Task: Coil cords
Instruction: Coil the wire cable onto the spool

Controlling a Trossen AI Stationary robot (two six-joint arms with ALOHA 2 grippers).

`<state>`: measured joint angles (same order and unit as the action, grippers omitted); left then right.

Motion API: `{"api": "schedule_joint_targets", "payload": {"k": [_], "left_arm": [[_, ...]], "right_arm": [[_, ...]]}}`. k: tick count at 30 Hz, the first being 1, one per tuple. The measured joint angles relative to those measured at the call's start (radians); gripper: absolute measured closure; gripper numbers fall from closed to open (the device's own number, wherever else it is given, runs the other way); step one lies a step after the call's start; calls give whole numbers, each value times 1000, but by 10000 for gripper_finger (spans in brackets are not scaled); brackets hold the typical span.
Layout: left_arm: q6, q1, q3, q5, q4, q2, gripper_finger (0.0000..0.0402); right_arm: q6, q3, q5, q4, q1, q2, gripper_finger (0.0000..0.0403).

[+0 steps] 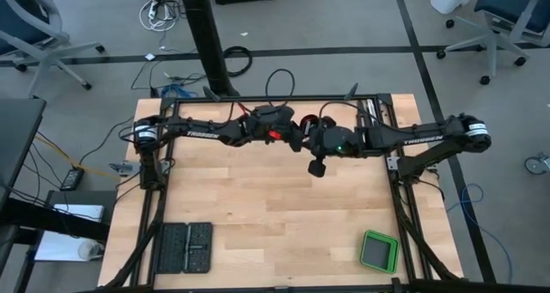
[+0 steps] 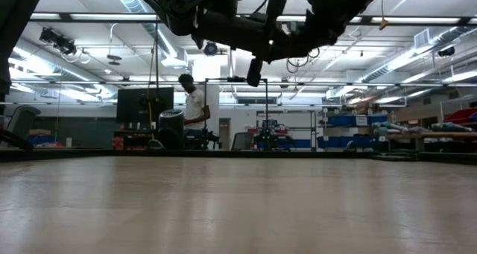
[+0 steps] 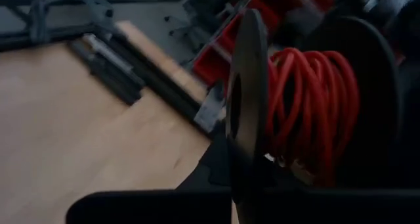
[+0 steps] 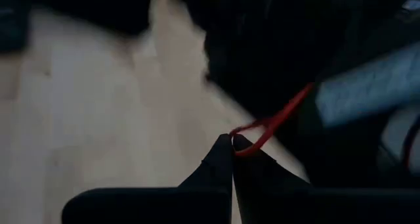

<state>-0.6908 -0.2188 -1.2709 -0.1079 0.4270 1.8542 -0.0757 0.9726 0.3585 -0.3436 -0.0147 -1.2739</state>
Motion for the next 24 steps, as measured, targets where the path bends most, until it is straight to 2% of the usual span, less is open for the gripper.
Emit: {"api": "schedule_joint_targets", "payload": {"k": [4, 10, 18, 24], "left_arm": [[-28, -5, 0, -13, 69, 0, 401], [-24, -4, 0, -44, 86, 0, 401], [6, -24, 0, -20, 98, 0, 401], [10, -26, 0, -14, 102, 0, 401]], "right_arm": [[-2, 0, 89, -39, -43, 23, 403], [-77, 0, 209, -207, -103, 83, 403], [-158, 1, 165, -232, -187, 119, 403], [-126, 1, 97, -164, -203, 97, 403]]}}
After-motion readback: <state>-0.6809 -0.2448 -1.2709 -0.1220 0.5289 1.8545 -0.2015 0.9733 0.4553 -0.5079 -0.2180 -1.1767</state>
